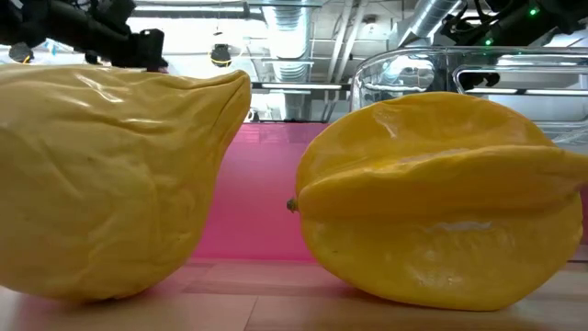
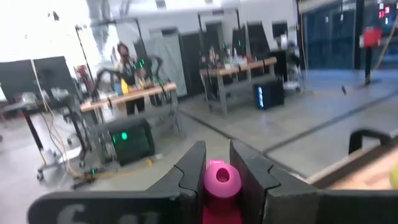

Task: Pick & Place Food Item
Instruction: Put the pink water bottle into the yellow bin

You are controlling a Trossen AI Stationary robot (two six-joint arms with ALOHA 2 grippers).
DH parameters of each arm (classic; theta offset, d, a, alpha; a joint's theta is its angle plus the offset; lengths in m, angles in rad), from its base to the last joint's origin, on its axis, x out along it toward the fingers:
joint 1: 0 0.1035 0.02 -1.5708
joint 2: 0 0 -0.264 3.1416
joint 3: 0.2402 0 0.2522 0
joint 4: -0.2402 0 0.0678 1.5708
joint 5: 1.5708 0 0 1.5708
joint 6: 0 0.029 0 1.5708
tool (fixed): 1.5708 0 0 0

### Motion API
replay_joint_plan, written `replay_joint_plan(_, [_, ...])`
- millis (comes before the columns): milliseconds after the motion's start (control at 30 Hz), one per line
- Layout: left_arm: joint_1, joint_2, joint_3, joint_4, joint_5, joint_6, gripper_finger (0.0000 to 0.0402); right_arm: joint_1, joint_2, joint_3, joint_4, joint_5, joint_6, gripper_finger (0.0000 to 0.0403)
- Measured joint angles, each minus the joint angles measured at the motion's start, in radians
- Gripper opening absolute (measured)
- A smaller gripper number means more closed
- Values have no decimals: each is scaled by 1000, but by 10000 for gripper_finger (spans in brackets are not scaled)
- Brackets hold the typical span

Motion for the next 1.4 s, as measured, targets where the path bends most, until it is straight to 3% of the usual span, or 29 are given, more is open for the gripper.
replay_joint_plan(200, [-29,0,0,151,18,78,47,0,0,0,0,0,0,0])
replay_joint_plan(733, [-142,65,1,378,263,70,46,0,0,0,4,0,0,0])
replay_joint_plan(933, [-142,182,28,429,279,69,47,0,0,0,7,0,0,0])
replay_joint_plan(1400, [-142,555,303,366,333,7,47,0,1,0,6,0,-1,0])
